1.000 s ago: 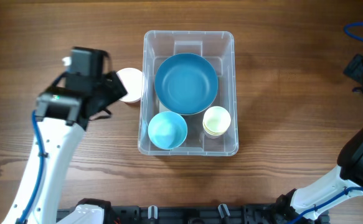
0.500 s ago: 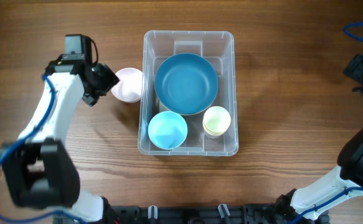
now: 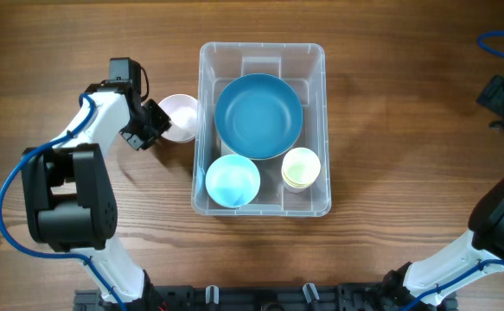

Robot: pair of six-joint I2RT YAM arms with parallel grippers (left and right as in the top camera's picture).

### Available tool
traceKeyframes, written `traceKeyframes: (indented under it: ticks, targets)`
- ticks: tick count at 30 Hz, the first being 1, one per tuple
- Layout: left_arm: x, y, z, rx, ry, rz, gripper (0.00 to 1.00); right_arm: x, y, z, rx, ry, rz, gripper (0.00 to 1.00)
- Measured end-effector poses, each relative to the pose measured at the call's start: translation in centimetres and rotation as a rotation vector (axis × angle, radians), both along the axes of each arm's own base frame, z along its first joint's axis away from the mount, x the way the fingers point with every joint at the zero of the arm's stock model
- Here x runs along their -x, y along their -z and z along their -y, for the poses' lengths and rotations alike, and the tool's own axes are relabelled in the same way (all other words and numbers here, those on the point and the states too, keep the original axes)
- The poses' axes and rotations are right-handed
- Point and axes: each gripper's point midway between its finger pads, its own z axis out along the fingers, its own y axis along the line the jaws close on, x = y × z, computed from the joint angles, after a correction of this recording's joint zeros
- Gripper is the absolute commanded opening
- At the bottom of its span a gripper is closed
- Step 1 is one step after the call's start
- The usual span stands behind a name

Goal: Pack container
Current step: 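Release the light blue bowl and move the left gripper to the pink bowl, then grasp the pale pink bowl's rim with the left gripper and lift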

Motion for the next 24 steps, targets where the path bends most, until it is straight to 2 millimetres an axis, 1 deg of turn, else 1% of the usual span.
traceKeyframes:
  ticks: [4, 7, 9, 10, 12, 14, 16, 17, 18, 20, 21, 22, 24]
  targets:
    - [0.0, 0.0, 0.1, 0.002, 0.012, 0.001, 0.04, 0.0, 0.0, 0.0, 0.0, 0.0, 0.0, 1.0]
    - [0.5, -0.1, -0.1, -0.003, 0.04, -0.013, 0.04, 0.0, 0.0, 0.0, 0.0, 0.0, 0.0, 1.0]
    - [1.1, -0.5, -0.5, -0.004, 0.044, -0.029, 0.04, 0.0, 0.0, 0.0, 0.0, 0.0, 0.0, 1.0]
    - [1.4, -1.2, -0.9, -0.005, 0.042, -0.028, 0.04, 0.0, 0.0, 0.0, 0.0, 0.0, 0.0, 1.0]
    - [1.8, -3.3, -1.6, -0.01, 0.03, 0.003, 0.04, 0.0, 0.0, 0.0, 0.0, 0.0, 0.0, 1.0]
    - [2.1, -6.5, -2.1, -0.019, 0.021, 0.063, 0.04, 0.0, 0.0, 0.0, 0.0, 0.0, 0.0, 1.0]
    - [2.3, -9.5, -1.9, -0.026, 0.026, 0.136, 0.04, 0.0, 0.0, 0.0, 0.0, 0.0, 0.0, 1.0]
    - [2.5, -11.6, -1.6, -0.033, 0.041, 0.194, 0.04, 0.0, 0.0, 0.0, 0.0, 0.0, 0.0, 1.0]
    - [2.6, -13.1, -1.2, -0.037, 0.056, 0.238, 0.04, 0.0, 0.0, 0.0, 0.0, 0.0, 0.0, 1.0]
    - [3.2, -16.9, 0.6, -0.045, 0.124, 0.354, 0.04, 0.0, 0.0, 0.0, 0.0, 0.0, 0.0, 1.0]
    - [3.5, -18.1, 1.5, -0.045, 0.154, 0.391, 0.04, 0.0, 0.0, 0.0, 0.0, 0.0, 0.0, 1.0]
    - [4.1, -19.7, 3.2, -0.04, 0.208, 0.44, 0.04, 0.0, 0.0, 0.0, 0.0, 0.0, 0.0, 1.0]
    - [5.1, -21.3, 5.7, -0.026, 0.286, 0.489, 0.04, 0.0, 0.0, 0.0, 0.0, 0.0, 0.0, 1.0]
